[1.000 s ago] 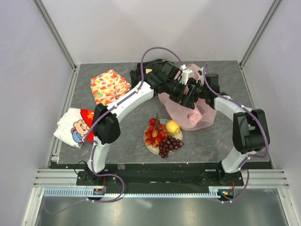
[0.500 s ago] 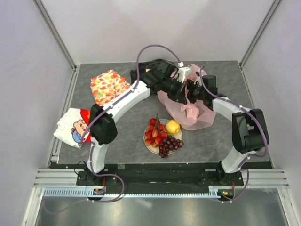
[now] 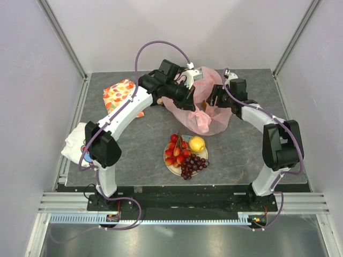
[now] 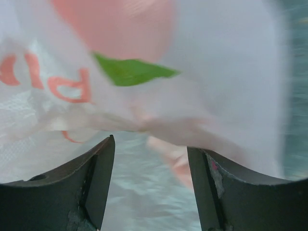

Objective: Take the fake fruits out of the plastic bag
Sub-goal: Adjust the plastic bag at the center of the board.

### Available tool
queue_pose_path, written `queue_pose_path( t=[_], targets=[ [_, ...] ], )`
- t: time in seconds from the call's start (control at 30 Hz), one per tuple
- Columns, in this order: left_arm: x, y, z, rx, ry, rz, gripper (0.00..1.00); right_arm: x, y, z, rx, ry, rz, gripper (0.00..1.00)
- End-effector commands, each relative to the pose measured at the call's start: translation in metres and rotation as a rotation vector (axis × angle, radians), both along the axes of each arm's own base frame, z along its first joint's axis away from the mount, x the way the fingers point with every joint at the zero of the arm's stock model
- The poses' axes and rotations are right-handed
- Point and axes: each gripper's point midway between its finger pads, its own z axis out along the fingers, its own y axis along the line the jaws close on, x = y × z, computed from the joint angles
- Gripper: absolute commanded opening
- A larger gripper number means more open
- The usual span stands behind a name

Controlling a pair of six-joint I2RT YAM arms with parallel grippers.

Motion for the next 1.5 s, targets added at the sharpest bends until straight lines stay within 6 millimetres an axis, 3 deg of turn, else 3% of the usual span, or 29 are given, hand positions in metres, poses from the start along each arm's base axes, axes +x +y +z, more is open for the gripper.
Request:
queue_pose_path(
  t=[0.0,0.03,0.13,0.23,0.27,0.3,0.37,0.43,0.53,0.6,0.63,0.67,0.7,0.73,0.77,0.93,1.13,1.23,1.27,1.3,1.47],
  targets=[
    [0.001,0.004,-0.024,0.086,-0.025,-0.085,0.02,0.008,-0.064,0.026,-0.191,-0.068,-0.134,0.69],
    [0.001,0.004,-0.025,0.085,-0.018,-0.088,0.02,0.001,-0.082,0.020,-0.211,-0.047,-0.170,0.69],
    [0.001,-0.001,-0.025,0.072,-0.014,-0.104,0.02,-0.021,-0.124,0.027,-0.232,-0.024,-0.257,0.70],
    [0.001,-0.007,-0.016,0.039,-0.031,-0.128,0.02,-0.047,-0.131,0.050,-0.202,-0.060,-0.203,0.69],
    [0.001,-0.009,-0.013,0.028,-0.033,-0.137,0.01,-0.062,-0.101,0.077,-0.125,-0.143,-0.053,0.70],
    [0.002,-0.012,-0.004,0.009,-0.045,-0.143,0.02,-0.069,-0.085,0.088,-0.085,-0.196,0.027,0.70],
    [0.002,-0.016,-0.003,-0.007,-0.028,-0.147,0.02,-0.095,-0.036,0.092,-0.024,-0.211,0.219,0.70],
    [0.003,-0.018,0.001,-0.023,-0.012,-0.141,0.01,-0.116,-0.007,0.084,0.015,-0.159,0.313,0.67],
    [0.000,-0.023,0.004,-0.051,0.023,-0.154,0.01,-0.118,0.010,0.073,0.063,-0.136,0.357,0.61],
    [-0.002,-0.025,0.007,-0.066,0.038,-0.159,0.02,-0.110,0.015,0.050,0.059,-0.070,0.368,0.59],
    [-0.005,-0.026,0.009,-0.082,0.051,-0.172,0.02,-0.101,0.018,0.052,0.058,-0.067,0.378,0.58],
    [-0.006,-0.026,0.009,-0.086,0.058,-0.178,0.02,-0.094,0.020,0.028,0.060,0.006,0.381,0.54],
    [-0.007,-0.027,0.009,-0.091,0.064,-0.183,0.01,-0.092,0.022,0.018,0.064,0.057,0.382,0.52],
    [-0.008,-0.027,0.010,-0.097,0.068,-0.186,0.02,-0.081,0.024,0.021,0.068,0.061,0.384,0.51],
    [-0.009,-0.027,0.010,-0.097,0.072,-0.187,0.02,-0.077,0.026,0.004,0.075,0.104,0.390,0.50],
    [-0.009,-0.026,0.013,-0.118,0.093,-0.195,0.02,-0.058,0.046,0.004,0.137,0.081,0.445,0.53],
    [-0.015,-0.021,0.017,-0.153,0.140,-0.216,0.01,-0.034,0.056,-0.018,0.197,0.125,0.368,0.60],
    [-0.018,-0.016,0.015,-0.169,0.178,-0.231,0.01,-0.008,0.042,-0.024,0.109,0.051,0.283,0.72],
    [-0.021,-0.015,0.014,-0.176,0.190,-0.239,0.02,0.003,0.035,-0.023,0.070,0.012,0.241,0.90],
    [-0.022,-0.012,0.016,-0.192,0.210,-0.251,0.02,0.009,0.034,-0.019,0.055,-0.015,0.239,0.98],
    [-0.030,-0.005,0.008,-0.194,0.252,-0.281,0.02,0.036,0.030,-0.016,0.016,-0.066,0.200,0.98]
  ],
)
